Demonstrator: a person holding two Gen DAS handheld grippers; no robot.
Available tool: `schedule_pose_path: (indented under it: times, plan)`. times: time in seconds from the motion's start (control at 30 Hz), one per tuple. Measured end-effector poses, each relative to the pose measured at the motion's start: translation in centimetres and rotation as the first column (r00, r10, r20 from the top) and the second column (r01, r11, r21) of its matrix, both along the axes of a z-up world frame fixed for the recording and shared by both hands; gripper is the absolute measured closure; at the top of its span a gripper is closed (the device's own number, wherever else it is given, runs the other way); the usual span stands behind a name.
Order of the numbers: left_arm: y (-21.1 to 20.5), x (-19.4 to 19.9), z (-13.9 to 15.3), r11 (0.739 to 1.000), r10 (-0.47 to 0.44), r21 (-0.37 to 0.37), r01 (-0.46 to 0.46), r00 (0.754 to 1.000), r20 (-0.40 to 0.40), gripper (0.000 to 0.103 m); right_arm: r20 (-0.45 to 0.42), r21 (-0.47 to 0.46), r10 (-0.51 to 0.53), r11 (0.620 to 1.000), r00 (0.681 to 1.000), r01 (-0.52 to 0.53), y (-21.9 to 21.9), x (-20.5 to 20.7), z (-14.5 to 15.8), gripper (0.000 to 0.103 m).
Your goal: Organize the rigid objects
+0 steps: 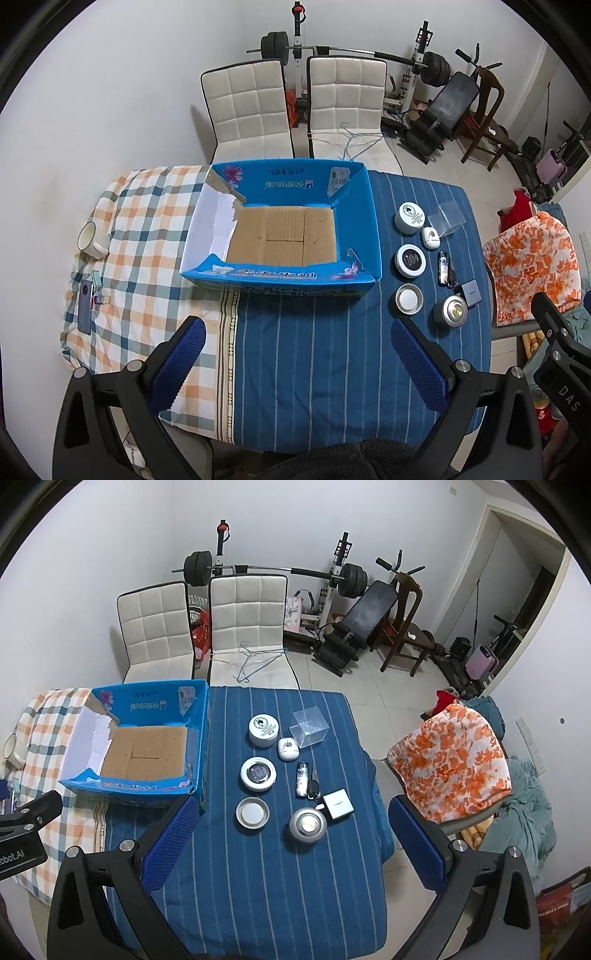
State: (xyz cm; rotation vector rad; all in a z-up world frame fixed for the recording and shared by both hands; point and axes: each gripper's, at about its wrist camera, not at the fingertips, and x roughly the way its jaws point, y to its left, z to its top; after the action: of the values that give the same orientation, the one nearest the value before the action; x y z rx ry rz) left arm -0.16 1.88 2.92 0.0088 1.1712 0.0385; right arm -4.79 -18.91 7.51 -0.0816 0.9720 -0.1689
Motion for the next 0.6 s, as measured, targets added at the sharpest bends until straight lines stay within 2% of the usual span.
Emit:
schedule_pose_path:
  times: [0.33,0.6]
  plan:
    - [-0.1,-0.5,1.3,1.000,0.002,0.003,-0.003,0.999,0.050,0.000,0.029,0.008,0.004,1.000,1.000,-0.005,0.5,-0.5,1.0,0.000]
    - [0.0,-0.4,1.4,1.000,0.003,0.004,-0.003,0.999,0.054,0.000,0.034,0.009,0.003,1.000,0.999,-0.004,0.3,-0.7,1.3,0.000]
